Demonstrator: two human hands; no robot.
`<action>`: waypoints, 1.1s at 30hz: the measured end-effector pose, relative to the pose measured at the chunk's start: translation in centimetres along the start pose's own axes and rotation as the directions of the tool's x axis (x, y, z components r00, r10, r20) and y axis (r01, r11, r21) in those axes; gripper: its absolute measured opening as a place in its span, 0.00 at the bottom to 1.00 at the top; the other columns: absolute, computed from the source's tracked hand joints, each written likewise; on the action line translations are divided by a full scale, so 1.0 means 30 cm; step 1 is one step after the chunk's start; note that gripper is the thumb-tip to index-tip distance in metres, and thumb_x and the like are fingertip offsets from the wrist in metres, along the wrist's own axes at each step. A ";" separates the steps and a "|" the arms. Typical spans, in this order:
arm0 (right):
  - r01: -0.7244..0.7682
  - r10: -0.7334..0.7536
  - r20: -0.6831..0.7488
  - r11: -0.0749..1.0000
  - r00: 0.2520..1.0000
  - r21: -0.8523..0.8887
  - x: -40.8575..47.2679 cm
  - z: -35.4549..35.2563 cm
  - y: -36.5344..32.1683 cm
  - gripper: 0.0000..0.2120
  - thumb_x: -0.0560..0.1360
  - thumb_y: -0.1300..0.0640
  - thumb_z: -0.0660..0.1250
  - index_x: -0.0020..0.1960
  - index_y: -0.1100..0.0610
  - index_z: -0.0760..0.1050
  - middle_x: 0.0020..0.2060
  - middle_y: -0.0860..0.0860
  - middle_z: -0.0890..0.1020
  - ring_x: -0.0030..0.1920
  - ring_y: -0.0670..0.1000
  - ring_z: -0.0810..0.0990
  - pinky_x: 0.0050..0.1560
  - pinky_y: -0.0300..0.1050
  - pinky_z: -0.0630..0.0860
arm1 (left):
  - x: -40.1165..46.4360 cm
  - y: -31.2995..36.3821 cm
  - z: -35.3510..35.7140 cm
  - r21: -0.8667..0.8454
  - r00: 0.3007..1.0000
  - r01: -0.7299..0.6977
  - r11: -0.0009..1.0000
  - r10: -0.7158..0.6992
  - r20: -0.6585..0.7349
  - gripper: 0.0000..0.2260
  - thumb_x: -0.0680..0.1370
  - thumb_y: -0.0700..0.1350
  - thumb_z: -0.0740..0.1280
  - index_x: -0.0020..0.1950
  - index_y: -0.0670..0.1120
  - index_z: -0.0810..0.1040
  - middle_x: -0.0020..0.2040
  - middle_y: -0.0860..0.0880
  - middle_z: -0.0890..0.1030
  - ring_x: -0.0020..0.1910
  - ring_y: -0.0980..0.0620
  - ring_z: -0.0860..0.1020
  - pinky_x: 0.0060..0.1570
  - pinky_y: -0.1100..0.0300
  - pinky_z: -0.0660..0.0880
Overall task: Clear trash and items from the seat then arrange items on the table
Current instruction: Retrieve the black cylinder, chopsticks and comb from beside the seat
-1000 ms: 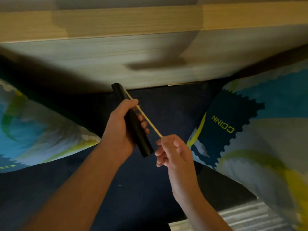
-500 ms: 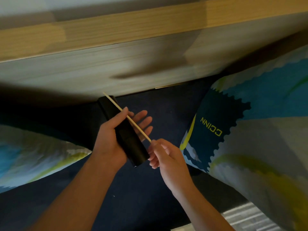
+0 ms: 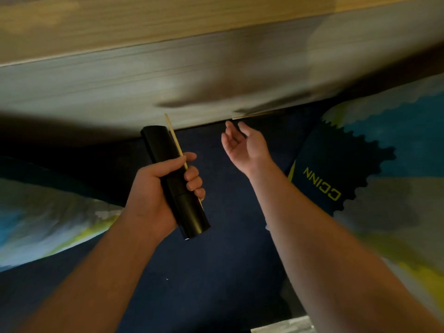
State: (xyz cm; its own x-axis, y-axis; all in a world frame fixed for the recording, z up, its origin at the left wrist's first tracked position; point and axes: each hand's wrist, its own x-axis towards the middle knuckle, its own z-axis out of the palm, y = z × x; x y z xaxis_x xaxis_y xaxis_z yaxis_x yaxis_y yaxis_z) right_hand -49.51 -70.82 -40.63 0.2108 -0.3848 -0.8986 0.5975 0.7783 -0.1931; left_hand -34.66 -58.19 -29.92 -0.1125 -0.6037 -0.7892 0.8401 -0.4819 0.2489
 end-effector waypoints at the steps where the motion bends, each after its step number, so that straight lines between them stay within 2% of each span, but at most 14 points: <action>1: -0.012 0.012 0.005 1.000 1.000 -0.006 0.029 0.018 -0.002 0.15 0.84 0.62 0.58 0.69 0.63 0.71 0.49 0.59 0.83 0.43 0.53 0.82 0.42 0.47 0.82 | 0.000 0.003 -0.008 0.006 1.000 0.001 1.000 -0.001 -0.014 0.10 0.73 0.41 0.68 0.53 0.41 0.77 0.34 0.47 0.69 0.31 0.51 0.68 0.33 0.56 0.71; 3: -0.016 0.016 0.022 1.000 1.000 0.003 0.065 0.047 -0.013 0.10 0.83 0.65 0.56 0.57 0.66 0.76 0.45 0.58 0.82 0.42 0.53 0.82 0.43 0.48 0.81 | 0.002 0.010 -0.012 0.000 0.999 0.007 1.000 -0.007 -0.039 0.10 0.72 0.41 0.68 0.53 0.42 0.77 0.34 0.47 0.69 0.30 0.51 0.69 0.32 0.56 0.71; 5: 0.002 -0.002 -0.002 0.999 1.000 0.047 0.092 0.067 -0.038 0.12 0.83 0.66 0.54 0.46 0.64 0.75 0.38 0.56 0.79 0.38 0.52 0.80 0.39 0.47 0.82 | 0.013 0.019 -0.004 -0.001 0.998 0.009 1.000 -0.009 -0.065 0.11 0.72 0.41 0.68 0.53 0.42 0.77 0.34 0.47 0.70 0.30 0.51 0.69 0.32 0.57 0.71; 7: 0.011 -0.005 -0.055 0.994 0.998 0.110 0.115 0.073 -0.063 0.14 0.82 0.66 0.54 0.41 0.63 0.73 0.34 0.54 0.76 0.34 0.51 0.77 0.37 0.45 0.79 | 0.027 0.026 0.013 0.002 0.997 0.007 1.000 -0.007 -0.082 0.12 0.72 0.41 0.69 0.54 0.42 0.77 0.34 0.47 0.70 0.30 0.51 0.70 0.31 0.56 0.72; 9: 0.037 -0.026 -0.134 0.996 0.991 0.081 0.134 0.059 -0.073 0.14 0.82 0.65 0.57 0.41 0.63 0.75 0.32 0.53 0.76 0.31 0.49 0.74 0.35 0.42 0.76 | 0.039 0.032 0.033 0.007 0.997 0.019 1.000 -0.018 -0.071 0.13 0.72 0.41 0.69 0.55 0.42 0.76 0.34 0.47 0.70 0.30 0.51 0.70 0.32 0.56 0.72; 12: 0.072 -0.099 -0.244 0.991 0.965 -0.115 0.156 0.052 -0.068 0.13 0.82 0.63 0.61 0.40 0.62 0.77 0.26 0.51 0.75 0.26 0.46 0.70 0.29 0.38 0.74 | 0.044 0.036 0.047 0.020 0.997 0.036 0.999 -0.034 -0.070 0.12 0.72 0.41 0.69 0.55 0.42 0.77 0.34 0.47 0.70 0.30 0.51 0.70 0.32 0.56 0.72; 15: 0.087 -0.148 -0.256 0.968 0.955 -0.237 0.163 0.052 -0.081 0.12 0.81 0.62 0.62 0.39 0.60 0.76 0.25 0.50 0.74 0.24 0.46 0.68 0.26 0.38 0.72 | 0.047 0.035 0.041 0.049 0.996 0.026 0.998 -0.022 -0.081 0.11 0.72 0.40 0.69 0.54 0.42 0.77 0.34 0.47 0.71 0.30 0.51 0.70 0.32 0.56 0.72; 20: 0.148 -0.170 -0.197 0.982 0.965 -0.121 0.092 0.039 -0.106 0.12 0.81 0.57 0.59 0.39 0.57 0.70 0.29 0.50 0.73 0.25 0.47 0.67 0.28 0.39 0.68 | 0.045 0.024 0.027 0.072 0.992 0.019 0.997 -0.010 -0.126 0.11 0.72 0.43 0.70 0.52 0.42 0.78 0.37 0.45 0.76 0.32 0.49 0.75 0.34 0.55 0.75; 24: 0.169 -0.172 -0.153 0.985 0.973 -0.032 -0.030 0.031 -0.132 0.14 0.80 0.60 0.55 0.36 0.56 0.66 0.29 0.50 0.72 0.26 0.47 0.67 0.29 0.40 0.67 | 0.048 0.015 0.015 0.092 0.988 0.012 0.996 0.002 -0.153 0.14 0.72 0.48 0.72 0.53 0.42 0.78 0.38 0.45 0.77 0.33 0.49 0.75 0.36 0.55 0.75; 27: 0.128 -0.130 -0.077 0.991 0.989 -0.026 -0.146 0.042 -0.109 0.15 0.79 0.63 0.53 0.34 0.55 0.65 0.27 0.51 0.71 0.26 0.48 0.65 0.31 0.40 0.64 | 0.047 0.000 0.016 0.090 0.986 0.002 0.996 0.013 -0.164 0.16 0.72 0.51 0.73 0.54 0.42 0.79 0.38 0.45 0.77 0.33 0.49 0.76 0.36 0.55 0.75; 29: 0.098 -0.099 0.000 0.984 0.995 -0.147 -0.244 0.052 -0.053 0.15 0.80 0.65 0.53 0.35 0.56 0.66 0.25 0.51 0.71 0.27 0.48 0.65 0.31 0.39 0.64 | 0.039 -0.019 0.030 0.097 0.985 0.011 0.995 0.006 -0.172 0.19 0.71 0.54 0.74 0.52 0.42 0.79 0.38 0.45 0.77 0.33 0.49 0.76 0.37 0.56 0.76; 30: 0.111 -0.101 0.050 0.953 0.994 -0.283 -0.294 0.049 -0.015 0.15 0.81 0.65 0.55 0.36 0.57 0.67 0.26 0.52 0.72 0.27 0.48 0.66 0.31 0.39 0.65 | 0.039 -0.029 0.041 0.110 0.984 0.020 0.994 -0.001 -0.176 0.21 0.70 0.57 0.75 0.52 0.42 0.79 0.38 0.45 0.77 0.33 0.49 0.76 0.37 0.55 0.76; 31: 0.150 -0.110 0.114 0.880 0.987 -0.451 -0.350 0.039 0.025 0.15 0.82 0.64 0.56 0.37 0.57 0.69 0.28 0.52 0.73 0.28 0.48 0.68 0.31 0.40 0.67 | 0.035 -0.039 0.054 0.125 0.984 0.026 0.992 -0.004 -0.177 0.25 0.69 0.60 0.76 0.53 0.42 0.79 0.38 0.45 0.77 0.34 0.49 0.76 0.39 0.54 0.75; 33: 0.270 -0.114 0.261 0.653 0.959 -0.707 -0.458 -0.003 0.091 0.13 0.83 0.62 0.57 0.39 0.57 0.70 0.31 0.52 0.76 0.30 0.48 0.72 0.33 0.42 0.70 | 0.025 -0.057 0.072 0.126 0.987 0.030 0.992 -0.009 -0.161 0.33 0.66 0.67 0.74 0.56 0.41 0.77 0.38 0.44 0.76 0.36 0.48 0.75 0.43 0.52 0.73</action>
State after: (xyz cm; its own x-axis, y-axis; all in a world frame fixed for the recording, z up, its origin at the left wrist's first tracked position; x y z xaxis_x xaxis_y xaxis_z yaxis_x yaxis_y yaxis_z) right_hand -50.84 -63.36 -28.84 0.3359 -0.5868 -0.7368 -0.0998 0.7557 -0.6473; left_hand -37.34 -59.19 -29.71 -0.0335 -0.4894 -0.8714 0.7628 -0.5759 0.2941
